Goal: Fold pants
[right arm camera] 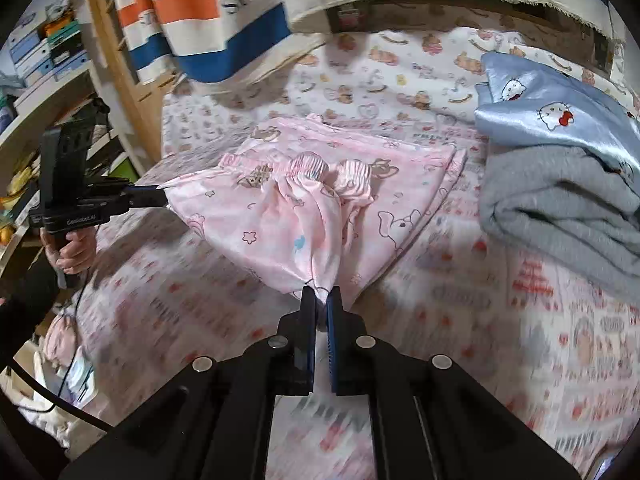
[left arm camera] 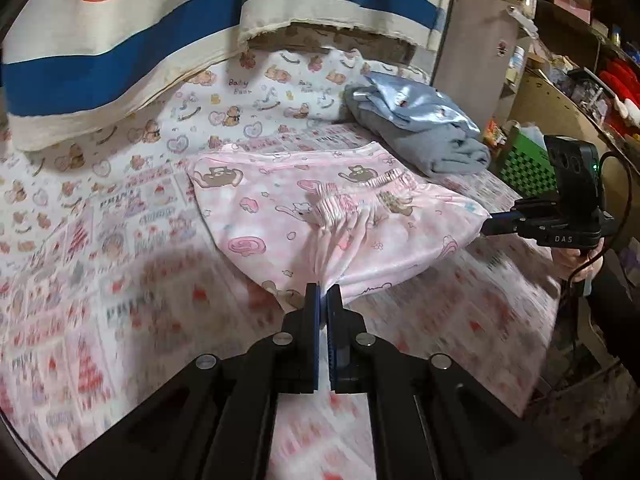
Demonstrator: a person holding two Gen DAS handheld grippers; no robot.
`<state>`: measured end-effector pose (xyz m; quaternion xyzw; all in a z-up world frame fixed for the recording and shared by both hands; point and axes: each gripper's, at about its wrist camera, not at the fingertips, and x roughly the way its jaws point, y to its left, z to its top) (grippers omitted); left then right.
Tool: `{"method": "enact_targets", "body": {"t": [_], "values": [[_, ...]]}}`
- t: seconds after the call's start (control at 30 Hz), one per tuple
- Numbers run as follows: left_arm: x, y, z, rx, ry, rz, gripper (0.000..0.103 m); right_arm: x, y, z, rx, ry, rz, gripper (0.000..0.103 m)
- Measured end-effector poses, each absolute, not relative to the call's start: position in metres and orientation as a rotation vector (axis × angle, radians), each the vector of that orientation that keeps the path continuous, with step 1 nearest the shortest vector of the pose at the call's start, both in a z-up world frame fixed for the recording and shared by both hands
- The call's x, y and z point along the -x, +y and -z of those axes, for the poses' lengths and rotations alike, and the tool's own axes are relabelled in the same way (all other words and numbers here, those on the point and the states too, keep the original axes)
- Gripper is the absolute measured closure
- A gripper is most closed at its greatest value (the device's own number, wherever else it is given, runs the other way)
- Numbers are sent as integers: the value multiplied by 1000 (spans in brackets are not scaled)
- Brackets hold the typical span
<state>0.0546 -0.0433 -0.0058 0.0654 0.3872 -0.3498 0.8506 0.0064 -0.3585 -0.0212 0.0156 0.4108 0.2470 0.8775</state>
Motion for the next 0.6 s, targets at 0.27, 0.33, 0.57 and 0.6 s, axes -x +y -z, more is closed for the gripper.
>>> {"method": "enact_targets", "body": {"t": [0.27, 0.33, 0.57, 0.6], "values": [[3, -33, 13, -180, 803, 727, 100, 54, -339, 14, 58, 840, -540, 98], [9, -32, 19, -192, 779, 711, 100, 57, -338, 25, 43, 862, -517, 98], [13, -26, 11, -147, 751, 707, 79, 65, -353, 36, -74, 886, -477, 93], [12, -28, 8, -144, 745, 714, 78, 66, -355, 34, -75, 874, -474, 93]]}}
